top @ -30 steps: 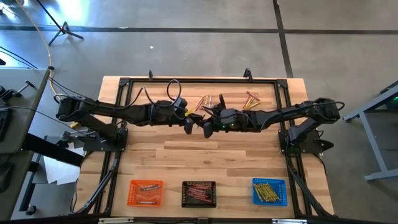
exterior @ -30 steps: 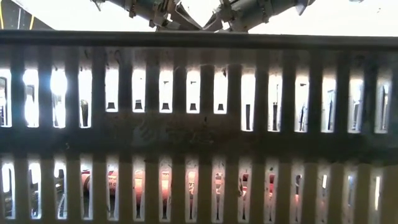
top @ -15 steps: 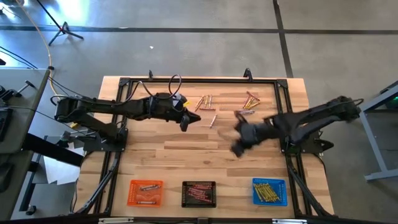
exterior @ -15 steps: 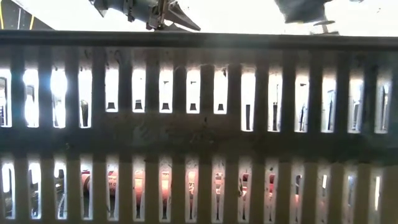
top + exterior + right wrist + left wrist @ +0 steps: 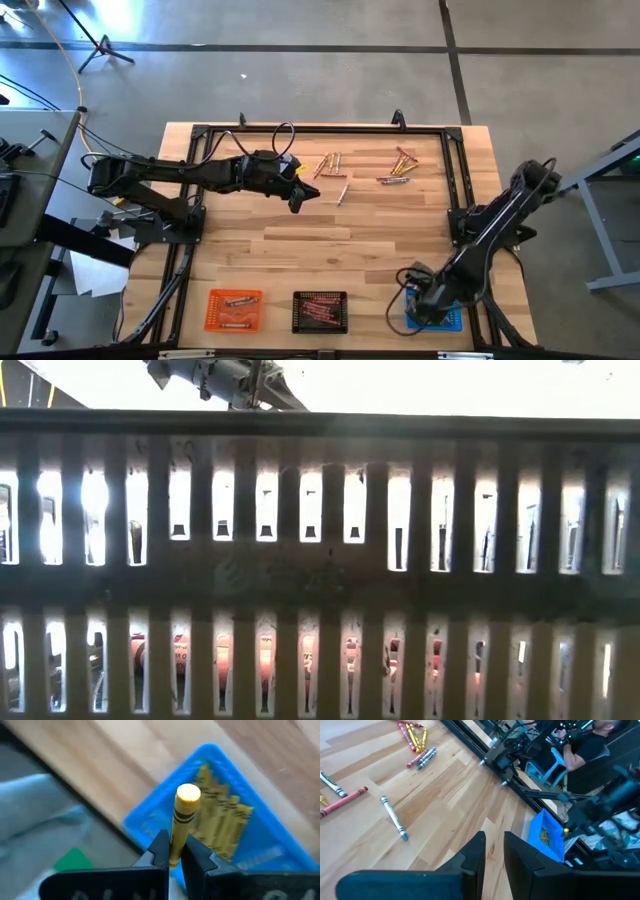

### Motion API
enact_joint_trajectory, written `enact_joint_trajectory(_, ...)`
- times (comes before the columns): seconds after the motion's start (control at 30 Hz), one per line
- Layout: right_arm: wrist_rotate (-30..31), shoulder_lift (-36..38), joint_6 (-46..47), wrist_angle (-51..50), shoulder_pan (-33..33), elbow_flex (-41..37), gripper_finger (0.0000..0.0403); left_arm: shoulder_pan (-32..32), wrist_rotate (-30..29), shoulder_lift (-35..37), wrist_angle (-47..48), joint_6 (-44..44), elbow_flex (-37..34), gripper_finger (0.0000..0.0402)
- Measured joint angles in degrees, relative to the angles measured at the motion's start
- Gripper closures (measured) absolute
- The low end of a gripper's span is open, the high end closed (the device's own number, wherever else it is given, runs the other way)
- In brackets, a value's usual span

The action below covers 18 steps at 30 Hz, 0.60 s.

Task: Sort crayons
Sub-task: Put the yellow crayon into the blue bin, then put the red crayon into the black bin

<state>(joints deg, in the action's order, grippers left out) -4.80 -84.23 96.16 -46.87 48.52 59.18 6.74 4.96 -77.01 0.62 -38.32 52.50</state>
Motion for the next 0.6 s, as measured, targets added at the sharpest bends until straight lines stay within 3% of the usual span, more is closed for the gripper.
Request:
enact_joint_trajectory(0.13,-2.3,-3.8,-3.4,-0.1,0.8,0.0,0.0387,-0.5,0.1,0.0,0.0,-0.4,0.0,0.0344)
enact_joint_trajectory(0.27,-7.3,-5.1,-3.2,0.6,0.8,0.0,0.0338,-1.5,0.1,0.0,0.0,-0.4,0.0,0.0344)
enact_joint_trajectory(0.4,-7.6,-5.1,-2.2,0.7,0.8,0.0,0.0289,-2.6,0.1,0.0,0.0,-0.4,0.0,0.0344)
enact_joint_trajectory(0.6,-9.4,-5.1,-3.8,1.0,0.4,0.0,0.0266,-3.2,-0.9,0.0,0.1,2.4,0.0,0.0344)
